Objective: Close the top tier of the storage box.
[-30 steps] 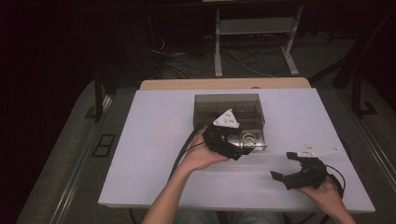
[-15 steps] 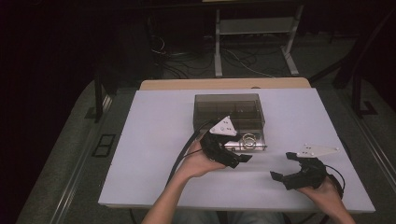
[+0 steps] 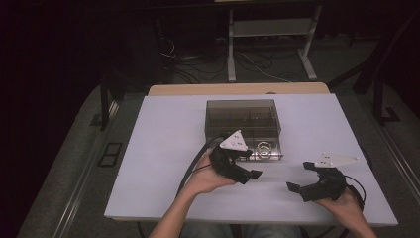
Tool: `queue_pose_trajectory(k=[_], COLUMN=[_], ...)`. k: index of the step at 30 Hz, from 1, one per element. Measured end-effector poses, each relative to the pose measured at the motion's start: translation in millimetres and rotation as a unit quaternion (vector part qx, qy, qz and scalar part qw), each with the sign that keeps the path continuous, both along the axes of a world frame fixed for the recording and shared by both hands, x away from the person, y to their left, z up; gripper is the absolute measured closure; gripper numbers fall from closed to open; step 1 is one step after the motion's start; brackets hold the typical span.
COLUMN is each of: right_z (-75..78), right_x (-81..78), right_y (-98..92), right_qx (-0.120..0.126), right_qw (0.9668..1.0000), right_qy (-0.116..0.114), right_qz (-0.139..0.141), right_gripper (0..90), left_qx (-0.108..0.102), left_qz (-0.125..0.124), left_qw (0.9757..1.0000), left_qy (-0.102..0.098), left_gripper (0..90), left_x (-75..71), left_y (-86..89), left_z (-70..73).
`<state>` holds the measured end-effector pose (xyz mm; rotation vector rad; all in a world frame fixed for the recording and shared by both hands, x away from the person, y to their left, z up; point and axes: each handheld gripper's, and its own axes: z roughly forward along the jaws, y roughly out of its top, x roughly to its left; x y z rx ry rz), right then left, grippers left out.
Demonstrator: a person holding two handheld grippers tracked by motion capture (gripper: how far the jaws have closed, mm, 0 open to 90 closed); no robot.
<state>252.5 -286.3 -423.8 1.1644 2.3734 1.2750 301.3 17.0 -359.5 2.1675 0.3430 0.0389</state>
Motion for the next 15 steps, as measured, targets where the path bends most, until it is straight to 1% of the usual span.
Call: queue_pose_trajectory(k=[4, 7, 10, 13, 15], right_z=[-0.1, -0.4, -0.5, -0.6, -0.5], right_x=[0.2, 0.4, 0.4, 0.5, 0.5], right_y=[0.0, 0.0, 0.0, 0.0, 0.0], right_qx=[-0.001, -0.002, -0.002, -0.002, -0.002], right_qw=[1.0, 1.0, 1.0, 1.0, 1.0], right_qy=[-0.001, -0.004, -0.004, -0.003, -0.003], right_qz=[0.0, 0.002, 0.002, 0.002, 0.002], right_gripper=[0.3, 0.3, 0.3, 0.3, 0.3], left_qx=[0.004, 0.012, 0.017, 0.026, 0.029], left_qz=[-0.002, 0.001, -0.002, -0.005, -0.01], left_qw=[1.0, 0.9999, 0.9998, 0.9996, 0.9995], left_qy=[0.003, 0.001, 0.002, -0.002, 0.0], left_gripper=[31.8, 32.8, 36.1, 40.3, 44.1], left_x=[0.4, 1.4, 2.3, 2.4, 2.5], left_y=[1.7, 1.6, 1.2, 0.3, 0.1], left_z=[-1.9, -4.2, -6.5, -8.6, -9.7])
